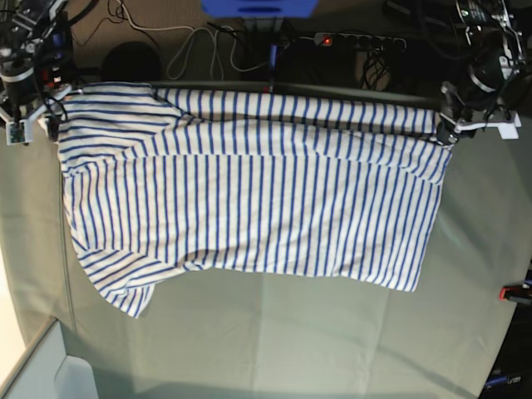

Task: Layout the t-shirt on the table in an organized manner, then fold the t-shirt properly
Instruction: 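Pull the held edge back with both grippers to spread the shirt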

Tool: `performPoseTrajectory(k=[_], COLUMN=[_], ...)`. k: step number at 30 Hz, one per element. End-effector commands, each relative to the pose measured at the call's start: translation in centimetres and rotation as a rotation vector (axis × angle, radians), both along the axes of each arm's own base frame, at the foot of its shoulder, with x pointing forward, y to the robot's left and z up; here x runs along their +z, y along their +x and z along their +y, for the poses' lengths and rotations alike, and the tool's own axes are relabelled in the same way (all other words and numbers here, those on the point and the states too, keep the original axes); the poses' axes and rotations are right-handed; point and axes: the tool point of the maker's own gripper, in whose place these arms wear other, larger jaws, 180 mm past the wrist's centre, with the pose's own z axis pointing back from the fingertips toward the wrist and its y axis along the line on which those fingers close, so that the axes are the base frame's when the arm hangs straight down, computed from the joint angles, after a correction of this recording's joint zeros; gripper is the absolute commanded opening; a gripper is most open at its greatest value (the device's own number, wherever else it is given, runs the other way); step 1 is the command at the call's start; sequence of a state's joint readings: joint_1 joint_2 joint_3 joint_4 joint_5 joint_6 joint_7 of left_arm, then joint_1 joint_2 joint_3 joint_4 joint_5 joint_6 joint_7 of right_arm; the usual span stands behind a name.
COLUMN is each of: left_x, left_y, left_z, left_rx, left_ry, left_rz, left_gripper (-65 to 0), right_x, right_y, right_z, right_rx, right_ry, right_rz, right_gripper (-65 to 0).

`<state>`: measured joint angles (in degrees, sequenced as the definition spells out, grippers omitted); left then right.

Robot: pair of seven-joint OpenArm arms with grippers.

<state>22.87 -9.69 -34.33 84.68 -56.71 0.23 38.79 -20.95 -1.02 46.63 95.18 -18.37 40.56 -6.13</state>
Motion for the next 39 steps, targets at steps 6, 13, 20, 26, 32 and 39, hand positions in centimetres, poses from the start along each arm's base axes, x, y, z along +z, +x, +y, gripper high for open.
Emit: performPoseTrajectory(k=[6,13,20,26,32,39], left_x=[1.2,1.6,1.6,1.8,1.9,1.9], left_y=[0.6,1.6,1.7,1.8,1.9,1.9], left_z=[1.3,1.6,1.6,1.5,1.5,1.5], left_rx=[0.031,0.030,0.030,0.028,0.027,0.027], left_ry=[0.021,0.025,0.025,0.028,0.029,0.029], left_rz=[-0.042,-0.061,-0.063,-0.068,-0.071,-0.071], left_gripper=[-42.9,-42.9,-42.9,-42.9,-42.9,-42.9], right_x=[-0.8,-3.5,-5.8,-6.1,-4.9,-1.1], right_y=[-1.7,-3.7,-4.6,-4.8,-4.3,-3.1], right_z=[0.9,1.7,1.9,2.1,1.6,1.1], right_rx=[-0.030,-0.050,-0.077,-0.075,-0.069,-0.029], right_ry=[0.031,0.093,0.147,0.154,0.123,0.029], right_rz=[0.009,0.076,0.118,0.124,0.102,0.039], right_gripper=[-31.1,-31.2,-31.5,-49.8,-65.0,-65.0])
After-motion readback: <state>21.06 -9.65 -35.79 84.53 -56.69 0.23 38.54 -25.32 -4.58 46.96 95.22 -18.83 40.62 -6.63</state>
